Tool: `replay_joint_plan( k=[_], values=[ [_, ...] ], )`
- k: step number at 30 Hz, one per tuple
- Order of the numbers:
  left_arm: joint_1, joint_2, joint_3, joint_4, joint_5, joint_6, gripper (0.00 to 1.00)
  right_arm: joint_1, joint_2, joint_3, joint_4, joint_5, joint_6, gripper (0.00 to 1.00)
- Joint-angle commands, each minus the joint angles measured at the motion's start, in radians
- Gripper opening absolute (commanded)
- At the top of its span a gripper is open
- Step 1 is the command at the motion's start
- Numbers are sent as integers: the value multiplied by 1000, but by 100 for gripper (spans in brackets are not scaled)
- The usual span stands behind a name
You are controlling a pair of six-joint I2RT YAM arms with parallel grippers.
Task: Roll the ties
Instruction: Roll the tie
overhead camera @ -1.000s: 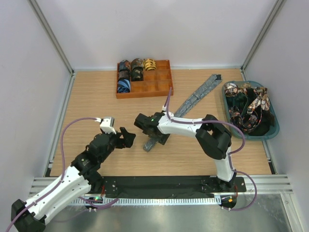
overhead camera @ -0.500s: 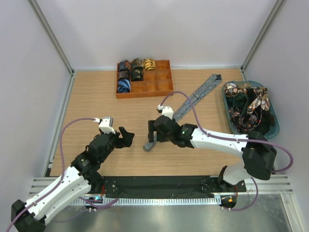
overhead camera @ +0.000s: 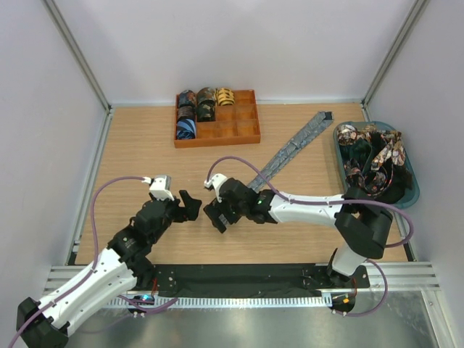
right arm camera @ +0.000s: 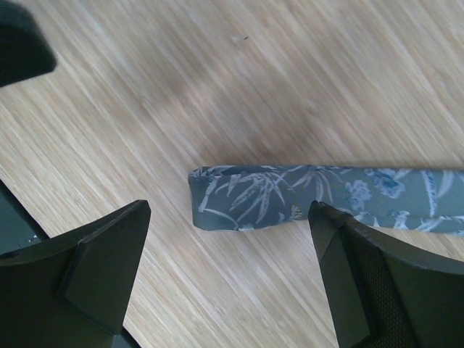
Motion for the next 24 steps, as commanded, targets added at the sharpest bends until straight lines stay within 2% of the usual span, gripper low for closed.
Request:
replay_joint_plan(
  k=[1, 16, 20, 21, 24],
  values=[
    [4, 1, -1, 23, -31, 20, 83, 36, 23, 37, 71, -18, -71, 98],
    [4, 4, -1, 26, -31, 23, 83, 111, 118, -4, 150, 151, -41, 82],
    [4, 6, -1, 26, -28, 22, 83, 128, 133, -32, 201, 192, -12, 73],
    [4, 7, 0, 24, -30, 22, 83, 131, 136, -33, 207, 203, -2, 65],
    [4, 12, 0, 26, -28, 23, 83, 140, 138, -50, 235, 235, 24, 51]
  ],
)
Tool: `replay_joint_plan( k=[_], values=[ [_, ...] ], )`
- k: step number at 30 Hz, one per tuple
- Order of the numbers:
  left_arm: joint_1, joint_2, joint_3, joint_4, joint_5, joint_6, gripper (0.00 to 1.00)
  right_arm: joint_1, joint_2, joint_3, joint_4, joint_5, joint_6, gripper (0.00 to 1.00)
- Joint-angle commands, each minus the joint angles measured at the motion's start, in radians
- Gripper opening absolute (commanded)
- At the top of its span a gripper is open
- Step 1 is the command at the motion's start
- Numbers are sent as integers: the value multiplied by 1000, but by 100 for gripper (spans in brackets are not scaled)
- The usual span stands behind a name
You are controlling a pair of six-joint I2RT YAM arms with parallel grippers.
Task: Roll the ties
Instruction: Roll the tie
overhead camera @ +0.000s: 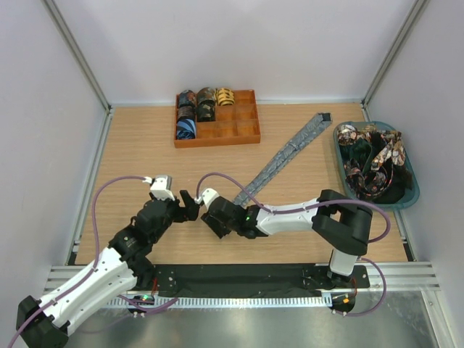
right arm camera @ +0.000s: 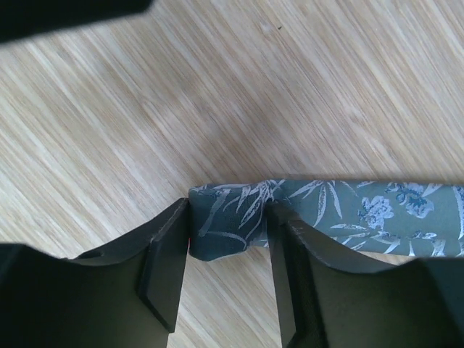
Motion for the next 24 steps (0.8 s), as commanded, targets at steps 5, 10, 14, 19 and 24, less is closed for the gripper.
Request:
replay_joint_plan(
  k=[5, 10, 14, 19, 24],
  values=[
    [4, 1, 1, 26, -20, 19, 83, 35, -26, -52, 135, 123, 82, 38],
    [4, 30, 4, 31, -5, 32, 83, 40, -30, -69, 164, 139, 151, 18],
    [4, 56, 5, 51, 18, 48, 83, 40, -60, -90, 206, 111, 208, 10],
    [4, 125, -13, 140, 88, 88, 83, 32, -92, -98, 195, 125, 274, 6],
    [3, 202, -31, 267, 163, 133, 81, -6, -131, -151, 241, 49, 369, 4]
  ],
)
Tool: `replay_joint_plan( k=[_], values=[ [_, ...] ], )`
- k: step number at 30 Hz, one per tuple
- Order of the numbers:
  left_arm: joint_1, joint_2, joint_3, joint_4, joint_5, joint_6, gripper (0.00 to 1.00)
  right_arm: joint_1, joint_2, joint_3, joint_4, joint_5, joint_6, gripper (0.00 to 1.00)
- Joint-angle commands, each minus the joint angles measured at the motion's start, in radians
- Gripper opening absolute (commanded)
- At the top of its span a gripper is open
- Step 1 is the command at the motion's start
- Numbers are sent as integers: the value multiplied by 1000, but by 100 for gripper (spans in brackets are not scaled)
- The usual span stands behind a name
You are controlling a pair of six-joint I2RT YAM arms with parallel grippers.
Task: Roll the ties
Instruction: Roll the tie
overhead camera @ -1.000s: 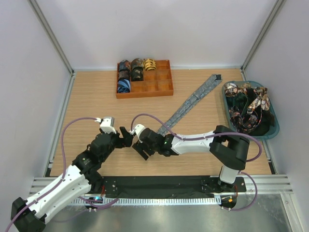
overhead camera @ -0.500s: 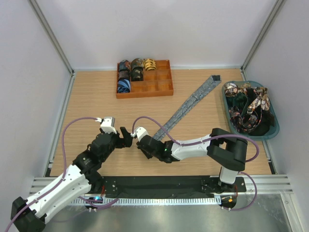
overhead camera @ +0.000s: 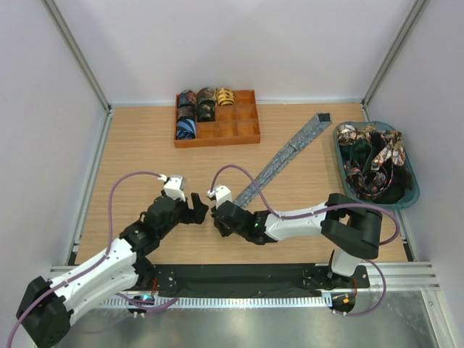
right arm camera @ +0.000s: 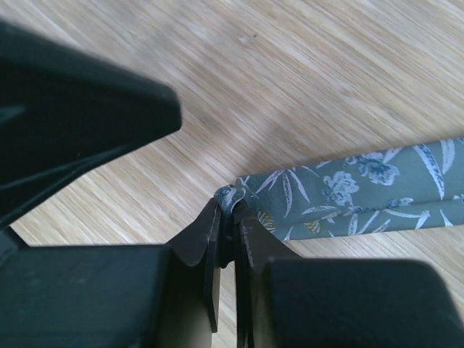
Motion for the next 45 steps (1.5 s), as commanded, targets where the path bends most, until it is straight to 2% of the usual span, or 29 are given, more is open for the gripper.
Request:
replay_joint_plan(
  k=[1, 7, 8, 13, 19, 23, 30, 41, 45],
  values=[
    [3, 42, -12, 160, 74, 60, 81, -45, -70, -48, 112, -56, 108, 4],
    [3, 47, -117, 382, 177, 109, 79, -159, -105, -169, 279, -282, 191, 4],
    [3, 48, -130, 428, 233, 118, 79, -189, -104, -182, 299, -322, 200, 4],
    [3, 155, -114, 470, 327, 176, 75, -271, -98, -252, 434, -489, 267, 4],
    [-22, 367, -39, 508, 407, 236, 73, -348, -93, -252, 431, -611, 307, 5],
    [-52, 430, 3, 513, 401, 291, 73, -391, -73, -243, 427, -680, 326, 4],
    [-80, 489, 58, 490, 381, 400, 73, -443, -27, -243, 471, -771, 359, 4],
    [-137, 608, 121, 491, 360, 526, 73, -478, 5, -249, 499, -789, 387, 4],
    [-140, 662, 147, 488, 347, 537, 66, -495, 19, -262, 545, -807, 407, 3]
  ],
)
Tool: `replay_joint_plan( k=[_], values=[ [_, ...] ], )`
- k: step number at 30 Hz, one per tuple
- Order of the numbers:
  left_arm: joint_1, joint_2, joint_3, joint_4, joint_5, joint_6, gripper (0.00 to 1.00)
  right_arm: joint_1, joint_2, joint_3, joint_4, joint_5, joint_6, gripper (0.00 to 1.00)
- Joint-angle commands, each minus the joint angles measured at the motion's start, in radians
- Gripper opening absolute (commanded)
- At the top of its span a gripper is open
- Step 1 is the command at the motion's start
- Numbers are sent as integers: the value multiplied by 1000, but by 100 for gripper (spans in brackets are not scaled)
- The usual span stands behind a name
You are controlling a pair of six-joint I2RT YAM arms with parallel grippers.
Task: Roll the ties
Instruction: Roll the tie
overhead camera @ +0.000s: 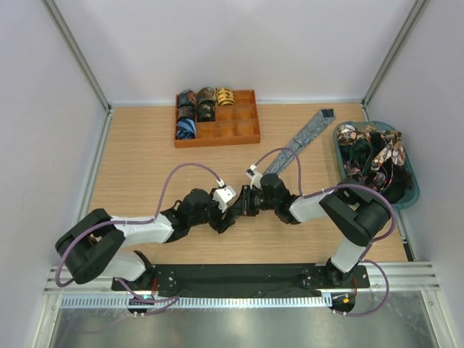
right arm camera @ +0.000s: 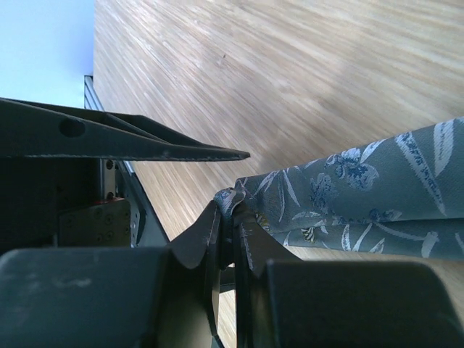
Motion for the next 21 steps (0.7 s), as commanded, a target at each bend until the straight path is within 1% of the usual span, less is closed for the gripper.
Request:
replay_joint_plan(
  k=[1, 5, 6, 8, 9, 11, 12, 14, 16, 20, 21],
  values=[
    [-4, 38, 50, 46, -18, 53, 65, -17, 14, -7, 99, -33, 24, 4],
    [-4, 69, 64, 47, -20, 55, 59, -31, 33, -7, 119, -48, 34, 3],
    [-4, 75, 65, 46, -18, 56, 54, -31, 34, -7, 122, -50, 37, 3],
    [-4, 92, 71, 43, -17, 56, 49, -33, 39, -6, 120, -46, 35, 3],
    [-4, 98, 70, 43, -17, 56, 41, -34, 40, -6, 117, -45, 34, 3],
    [-4, 113, 74, 40, -20, 55, 36, -36, 46, -1, 105, -37, 32, 3],
    [-5, 118, 76, 38, -20, 56, 32, -36, 49, 2, 104, -39, 28, 4],
    [-5, 129, 81, 37, -18, 58, 27, -36, 53, 8, 87, -36, 21, 4],
    [-5, 129, 85, 27, -20, 58, 23, -37, 54, 11, 79, -27, 11, 8],
    [-5, 121, 84, 21, -15, 55, 22, -54, 53, 31, 18, -14, -28, 15],
    [-5, 118, 85, 18, -12, 55, 22, -57, 51, 39, 1, -13, -38, 21]
  ],
)
